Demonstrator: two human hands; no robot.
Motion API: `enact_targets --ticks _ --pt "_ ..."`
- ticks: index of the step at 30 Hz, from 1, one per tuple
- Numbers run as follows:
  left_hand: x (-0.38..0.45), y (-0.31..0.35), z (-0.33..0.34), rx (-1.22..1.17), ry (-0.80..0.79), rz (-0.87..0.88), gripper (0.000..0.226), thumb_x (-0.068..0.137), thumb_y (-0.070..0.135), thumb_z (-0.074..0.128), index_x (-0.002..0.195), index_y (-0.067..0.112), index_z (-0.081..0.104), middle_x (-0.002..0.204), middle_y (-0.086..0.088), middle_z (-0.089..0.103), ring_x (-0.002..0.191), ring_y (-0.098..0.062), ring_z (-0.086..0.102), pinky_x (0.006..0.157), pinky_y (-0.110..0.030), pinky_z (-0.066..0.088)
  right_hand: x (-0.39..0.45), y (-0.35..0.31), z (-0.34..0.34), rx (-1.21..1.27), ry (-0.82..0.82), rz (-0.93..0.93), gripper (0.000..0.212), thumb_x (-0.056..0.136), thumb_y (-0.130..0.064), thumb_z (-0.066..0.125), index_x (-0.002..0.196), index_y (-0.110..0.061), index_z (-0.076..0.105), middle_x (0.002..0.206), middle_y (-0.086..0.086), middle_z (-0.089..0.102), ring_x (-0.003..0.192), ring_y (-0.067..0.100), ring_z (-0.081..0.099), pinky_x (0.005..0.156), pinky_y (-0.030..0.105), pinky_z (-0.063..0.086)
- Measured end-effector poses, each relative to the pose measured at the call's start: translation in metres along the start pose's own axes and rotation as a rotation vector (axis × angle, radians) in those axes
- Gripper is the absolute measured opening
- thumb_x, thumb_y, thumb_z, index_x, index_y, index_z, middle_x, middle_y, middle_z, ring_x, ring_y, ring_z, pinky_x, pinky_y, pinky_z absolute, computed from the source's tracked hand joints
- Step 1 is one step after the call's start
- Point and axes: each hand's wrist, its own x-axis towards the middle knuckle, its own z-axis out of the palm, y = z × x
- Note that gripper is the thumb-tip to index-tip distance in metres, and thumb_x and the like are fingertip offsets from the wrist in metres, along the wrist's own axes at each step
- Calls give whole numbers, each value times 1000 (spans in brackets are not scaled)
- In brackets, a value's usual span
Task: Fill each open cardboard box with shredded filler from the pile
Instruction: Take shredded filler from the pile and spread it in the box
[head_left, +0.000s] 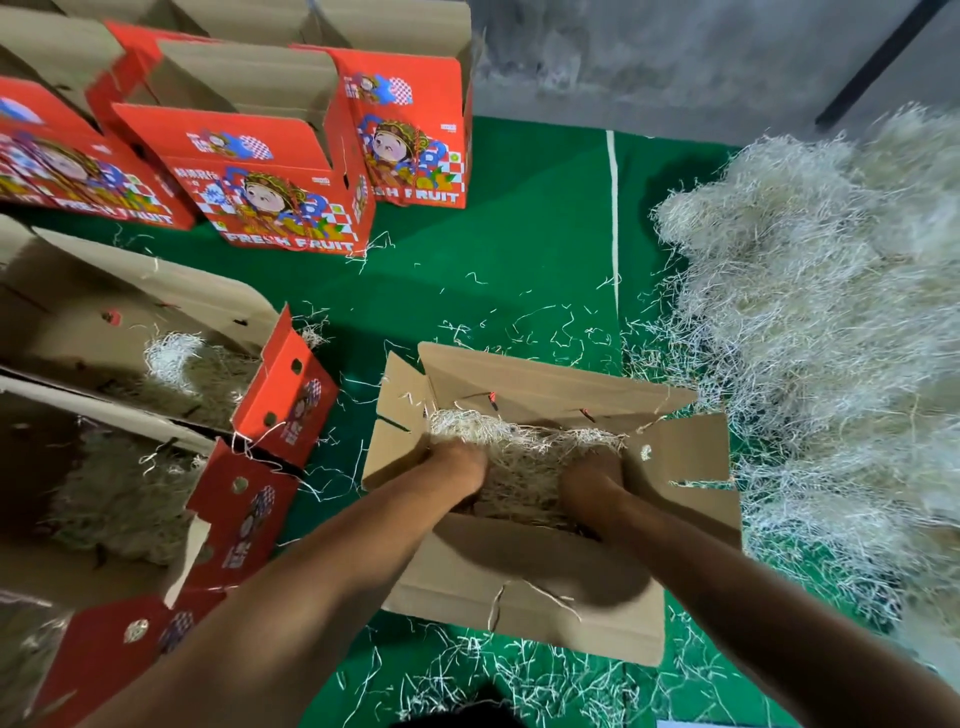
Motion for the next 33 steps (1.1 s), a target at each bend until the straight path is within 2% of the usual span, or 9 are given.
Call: enact_targets --ticks 4,7,9,12,14,18,22,29,33 --pt "-6 9 -11 26 -57 50 20 94 11 56 111 4 63 114 -15 64 100 -28 63 89 -40 51 -8 18 -28 272 -36 -89 33 98 -15 56 130 -6 59 129 15 63 111 30 64 83 35 49" --pt "-8 9 -25 -10 249 82 8 86 11 63 94 9 65 78 -5 58 71 -22 55 70 -34 49 -12 24 -50 381 288 -47 27 89 0 58 115 -9 63 114 14 66 98 29 65 81 39 52" --pt "-8 7 -28 81 336 2 13 88 12 62 100 10 68 83 -5 59 79 -23 55 76 -38 46 -11 21 -50 292 362 14 34 86 -3 64 118 -13 64 118 11 65 107 30 66 85 40 53" --pt "-5 -3 -20 288 129 -77 29 97 15 51 124 9 60 121 -11 61 111 -30 57 93 -45 44 -11 15 -28 354 223 16 38 90 -19 63 128 -16 61 130 12 62 116 31 62 89 40 51" --pt "0 -11 -12 318 9 -96 36 102 18 43 134 7 53 132 -14 54 117 -33 55 82 -45 47 -8 17 -19 302 128 -37 52 91 -32 61 140 -19 50 143 14 49 129 34 52 100 45 46" --pt "-5 -11 -18 319 21 -74 30 99 24 53 122 7 60 111 -12 62 98 -30 59 66 -42 43 -10 22 -30 286 48 -87 49 95 -26 62 140 -13 50 146 15 49 127 33 54 104 44 48" --pt "-7 4 -21 198 234 59 18 89 21 65 105 15 68 103 -4 66 100 -24 61 95 -43 46 -11 16 -29 259 301 -24 31 91 -2 56 121 -9 63 130 14 59 115 33 61 98 44 51" --pt "-18 -12 -18 80 -123 11 38 102 30 40 133 13 52 134 -9 54 120 -28 51 105 -48 32 9 1 -5 566 -244 -230 40 104 -21 50 140 -5 54 144 15 54 130 30 52 110 36 37" --pt "-17 -7 -27 -67 13 87 24 89 16 53 109 7 62 95 -10 63 81 -24 61 75 -35 51 9 8 -14 615 -1 -108 30 100 -29 55 121 -10 67 107 11 69 83 22 62 69 28 47"
